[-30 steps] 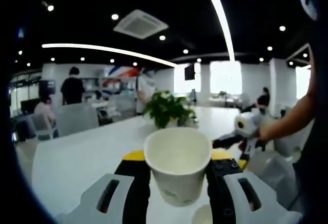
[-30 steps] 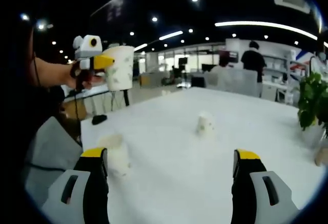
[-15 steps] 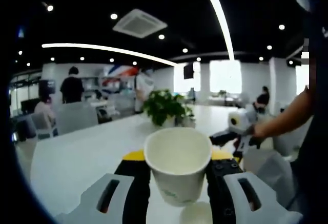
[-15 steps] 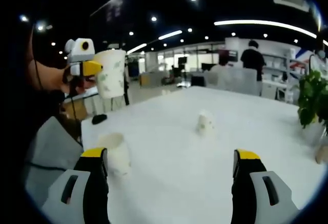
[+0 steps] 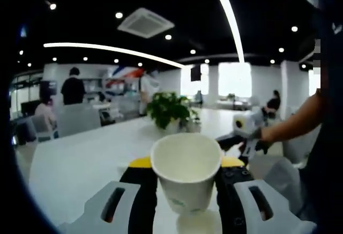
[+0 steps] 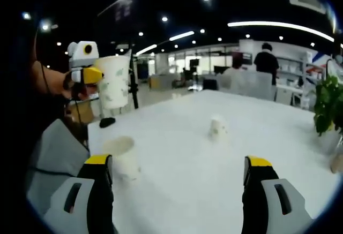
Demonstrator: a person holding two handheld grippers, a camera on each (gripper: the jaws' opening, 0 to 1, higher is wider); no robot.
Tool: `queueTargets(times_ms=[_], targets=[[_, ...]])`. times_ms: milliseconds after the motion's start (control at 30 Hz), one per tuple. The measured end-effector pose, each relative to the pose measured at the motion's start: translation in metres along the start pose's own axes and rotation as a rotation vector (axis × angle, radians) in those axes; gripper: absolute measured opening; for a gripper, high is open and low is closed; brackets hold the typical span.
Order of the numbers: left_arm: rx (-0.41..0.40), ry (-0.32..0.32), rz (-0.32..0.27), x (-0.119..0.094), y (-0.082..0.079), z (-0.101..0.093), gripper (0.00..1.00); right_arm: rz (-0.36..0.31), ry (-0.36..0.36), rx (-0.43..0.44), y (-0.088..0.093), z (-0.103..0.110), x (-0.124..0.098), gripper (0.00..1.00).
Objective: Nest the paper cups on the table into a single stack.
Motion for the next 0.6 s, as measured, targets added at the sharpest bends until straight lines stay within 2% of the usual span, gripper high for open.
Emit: queueTargets(times_ms=[600], targets=[[-0.044, 0.028, -0.016, -0.007, 0.006, -0.016, 0.4, -0.005, 0.012, 0.014, 0.002, -0.001, 0.0, 1.0]])
Point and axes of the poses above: the point that each gripper's makers call its tool centre point, and the gripper's own axes: x roughly forward along the fingers, z roughly to its left, y roughly out of its underside, the point moved 9 cm from there along -x, roughly backward along the fingers, and after that the axes turned 7 degrees about z, right-handed, at the moved point
